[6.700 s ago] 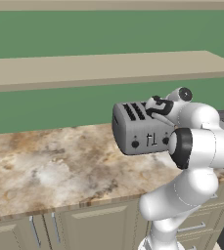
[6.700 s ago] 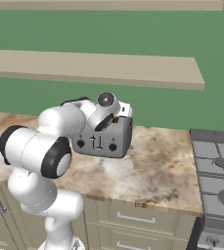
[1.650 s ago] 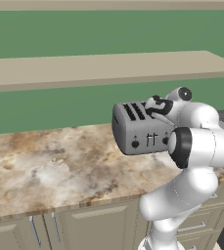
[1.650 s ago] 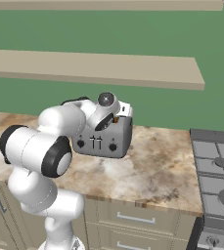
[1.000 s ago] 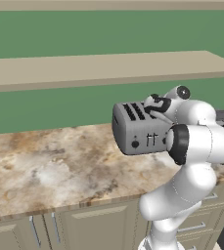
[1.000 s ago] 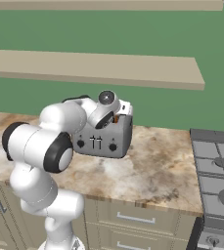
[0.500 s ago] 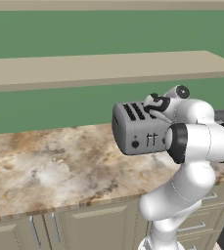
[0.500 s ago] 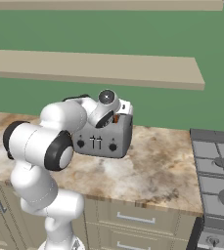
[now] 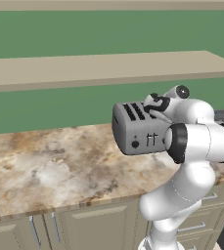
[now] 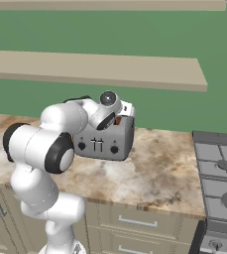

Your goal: Start the toaster. Once the lever pops up, take the bread to the plate on the dining counter.

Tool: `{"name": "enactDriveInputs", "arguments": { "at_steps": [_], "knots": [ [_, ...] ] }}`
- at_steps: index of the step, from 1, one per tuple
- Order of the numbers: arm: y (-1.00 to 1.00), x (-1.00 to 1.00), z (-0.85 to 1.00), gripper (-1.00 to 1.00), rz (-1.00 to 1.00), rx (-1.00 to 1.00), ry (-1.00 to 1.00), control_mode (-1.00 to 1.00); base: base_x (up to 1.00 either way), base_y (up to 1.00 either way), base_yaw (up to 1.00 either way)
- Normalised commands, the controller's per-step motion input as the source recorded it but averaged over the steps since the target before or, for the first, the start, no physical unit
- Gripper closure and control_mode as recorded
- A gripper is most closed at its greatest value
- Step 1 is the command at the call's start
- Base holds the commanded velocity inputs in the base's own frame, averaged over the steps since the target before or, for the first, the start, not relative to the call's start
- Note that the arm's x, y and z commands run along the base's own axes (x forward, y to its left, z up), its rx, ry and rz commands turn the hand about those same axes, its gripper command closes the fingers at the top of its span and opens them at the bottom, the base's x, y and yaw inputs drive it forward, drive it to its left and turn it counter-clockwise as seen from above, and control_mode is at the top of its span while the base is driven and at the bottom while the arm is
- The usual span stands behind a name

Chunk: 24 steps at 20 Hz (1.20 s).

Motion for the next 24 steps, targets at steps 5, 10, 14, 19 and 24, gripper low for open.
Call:
{"name": "enactDriveInputs", "arguments": {
  "at_steps": [5, 10, 14, 19, 24],
  "knots": [
    [0.00, 0.00, 0.00, 1.00, 0.00, 0.00, 0.00, -1.00, 0.00, 0.00, 0.00],
    [0.00, 0.00, 0.00, 1.00, 0.00, 0.00, 0.00, -1.00, 0.00, 0.00, 0.00],
    [0.00, 0.00, 0.00, 1.00, 0.00, 0.00, 0.00, -1.00, 0.00, 0.00, 0.00],
    [0.00, 0.00, 0.00, 1.00, 0.00, 0.00, 0.00, -1.00, 0.00, 0.00, 0.00],
    [0.00, 0.00, 0.00, 1.00, 0.00, 0.00, 0.00, -1.00, 0.00, 0.00, 0.00]
  ]
}}
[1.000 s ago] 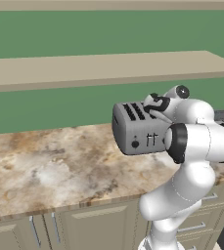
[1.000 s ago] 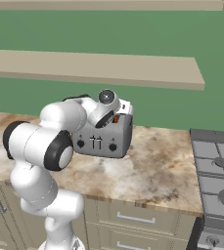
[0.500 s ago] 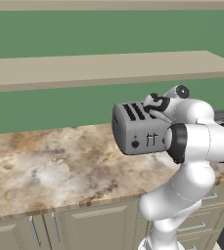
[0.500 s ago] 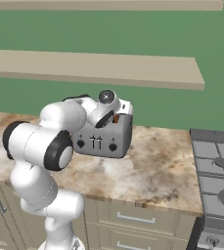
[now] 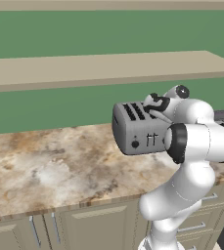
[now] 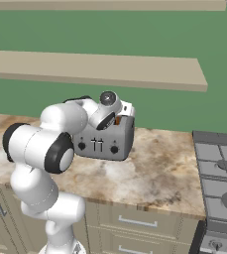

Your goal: Start the toaster. Once the lever pops up, take the bread to the plate on the dining counter.

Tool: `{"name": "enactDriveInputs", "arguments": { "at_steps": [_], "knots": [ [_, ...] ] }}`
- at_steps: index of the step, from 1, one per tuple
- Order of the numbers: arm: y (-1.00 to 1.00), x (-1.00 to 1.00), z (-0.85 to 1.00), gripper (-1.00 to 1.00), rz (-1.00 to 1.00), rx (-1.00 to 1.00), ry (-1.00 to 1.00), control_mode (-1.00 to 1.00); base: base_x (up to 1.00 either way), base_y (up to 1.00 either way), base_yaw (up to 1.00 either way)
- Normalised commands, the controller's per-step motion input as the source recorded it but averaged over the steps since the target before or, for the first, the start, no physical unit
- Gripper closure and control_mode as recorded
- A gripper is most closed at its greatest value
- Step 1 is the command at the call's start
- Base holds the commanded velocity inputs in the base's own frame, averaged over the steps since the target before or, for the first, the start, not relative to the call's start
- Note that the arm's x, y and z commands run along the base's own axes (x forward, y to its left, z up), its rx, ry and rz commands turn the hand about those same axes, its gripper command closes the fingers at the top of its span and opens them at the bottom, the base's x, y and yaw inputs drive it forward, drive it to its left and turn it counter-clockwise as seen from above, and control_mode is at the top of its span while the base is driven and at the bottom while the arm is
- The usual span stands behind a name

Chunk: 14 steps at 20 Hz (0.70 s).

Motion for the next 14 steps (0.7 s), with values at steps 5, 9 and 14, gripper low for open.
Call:
{"name": "enactDriveInputs", "arguments": {
  "at_steps": [5, 9, 14],
  "knots": [
    [0.00, 0.00, 0.00, 1.00, 0.00, 0.00, 0.00, -1.00, 0.00, 0.00, 0.00],
    [0.00, 0.00, 0.00, 1.00, 0.00, 0.00, 0.00, -1.00, 0.00, 0.00, 0.00],
    [0.00, -0.03, 0.07, 1.00, 0.00, 0.00, -0.05, -1.00, 0.00, 0.00, 0.00]
  ]
}}
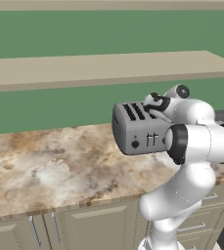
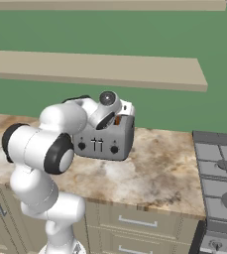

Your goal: Start the toaster. Once the lever pops up, take the bread to the plate on the dining counter.

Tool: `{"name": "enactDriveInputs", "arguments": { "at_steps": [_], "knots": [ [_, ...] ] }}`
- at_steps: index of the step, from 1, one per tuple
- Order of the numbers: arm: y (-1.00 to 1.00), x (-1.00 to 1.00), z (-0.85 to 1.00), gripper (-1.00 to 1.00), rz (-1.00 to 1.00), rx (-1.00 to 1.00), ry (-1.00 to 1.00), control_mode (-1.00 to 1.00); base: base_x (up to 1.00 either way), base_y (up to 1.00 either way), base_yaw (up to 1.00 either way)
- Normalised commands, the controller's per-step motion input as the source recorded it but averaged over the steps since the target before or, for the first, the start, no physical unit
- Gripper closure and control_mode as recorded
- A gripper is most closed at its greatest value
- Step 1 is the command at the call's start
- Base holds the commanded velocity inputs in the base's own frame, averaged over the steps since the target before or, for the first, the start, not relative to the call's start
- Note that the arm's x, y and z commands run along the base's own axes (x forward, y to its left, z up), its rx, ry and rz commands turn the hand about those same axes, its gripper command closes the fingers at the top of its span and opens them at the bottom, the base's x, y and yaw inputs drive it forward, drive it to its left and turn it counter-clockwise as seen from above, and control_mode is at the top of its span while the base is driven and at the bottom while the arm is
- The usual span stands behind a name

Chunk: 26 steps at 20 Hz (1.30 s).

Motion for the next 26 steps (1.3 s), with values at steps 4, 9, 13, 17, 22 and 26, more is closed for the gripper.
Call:
{"name": "enactDriveInputs", "arguments": {
  "at_steps": [4, 9, 13, 17, 22, 26],
  "knots": [
    [0.00, -0.15, 0.13, 1.00, 0.00, 0.00, -0.14, -1.00, 0.00, 0.00, 0.00],
    [0.00, -0.20, 0.17, 1.00, 0.00, 0.00, -0.11, -1.00, 0.00, 0.00, 0.00],
    [0.00, -0.28, 0.25, 1.00, 0.00, 0.00, -0.10, -1.00, 0.00, 0.00, 0.00],
    [0.00, -0.37, 0.33, 1.00, 0.00, 0.00, -0.13, -1.00, 0.00, 0.00, 0.00],
    [0.00, -0.37, 0.43, 1.00, 0.00, 0.00, -0.11, -1.00, 0.00, 0.00, 0.00],
    [0.00, -0.43, 0.44, 1.00, 0.00, 0.00, -0.01, -1.00, 0.00, 0.00, 0.00]
  ]
}}
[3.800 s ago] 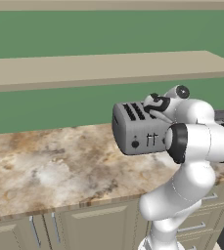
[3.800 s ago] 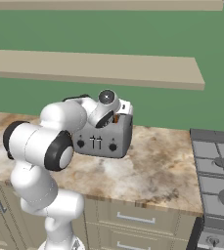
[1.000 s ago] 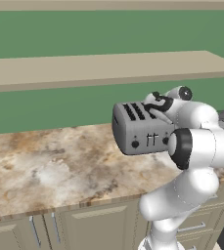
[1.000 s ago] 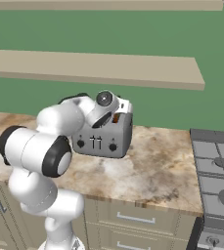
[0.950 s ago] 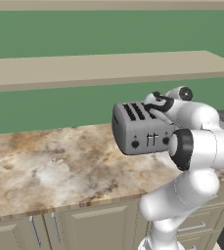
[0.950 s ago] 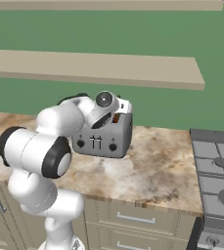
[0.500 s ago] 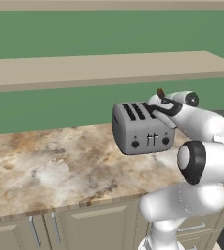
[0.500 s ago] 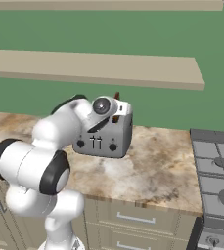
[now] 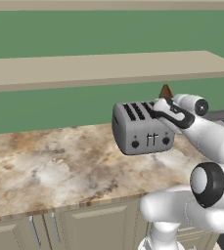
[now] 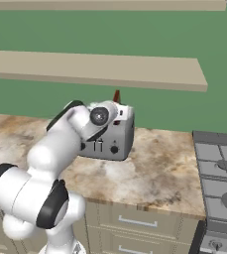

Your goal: Start the toaster. Once the lever pops up, take the bread to the plate on the dining counter.

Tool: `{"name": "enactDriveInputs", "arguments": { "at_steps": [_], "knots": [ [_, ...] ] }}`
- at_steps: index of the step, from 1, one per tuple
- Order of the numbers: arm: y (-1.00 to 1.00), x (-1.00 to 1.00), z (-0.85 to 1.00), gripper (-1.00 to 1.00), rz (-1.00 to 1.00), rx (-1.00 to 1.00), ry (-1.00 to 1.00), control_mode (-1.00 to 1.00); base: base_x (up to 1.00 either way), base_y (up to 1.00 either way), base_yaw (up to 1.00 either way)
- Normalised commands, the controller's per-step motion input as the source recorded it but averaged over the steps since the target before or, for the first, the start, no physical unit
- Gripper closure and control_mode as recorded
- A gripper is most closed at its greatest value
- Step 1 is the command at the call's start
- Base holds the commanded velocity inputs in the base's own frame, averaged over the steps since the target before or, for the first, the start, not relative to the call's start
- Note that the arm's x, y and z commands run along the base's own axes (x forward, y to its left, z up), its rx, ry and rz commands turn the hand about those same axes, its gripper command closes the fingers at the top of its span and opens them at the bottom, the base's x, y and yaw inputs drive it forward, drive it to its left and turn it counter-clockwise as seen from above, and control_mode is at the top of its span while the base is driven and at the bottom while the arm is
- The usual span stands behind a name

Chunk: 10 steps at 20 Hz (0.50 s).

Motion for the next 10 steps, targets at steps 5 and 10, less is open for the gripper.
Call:
{"name": "enactDriveInputs", "arguments": {
  "at_steps": [5, 10],
  "knots": [
    [0.00, -0.68, 0.41, 1.00, 0.00, -0.02, 0.00, -1.00, 0.00, 0.00, 0.00],
    [0.00, -0.85, 0.45, 1.00, 0.00, -0.01, 0.00, -1.00, 0.00, 0.00, 0.00]
  ]
}}
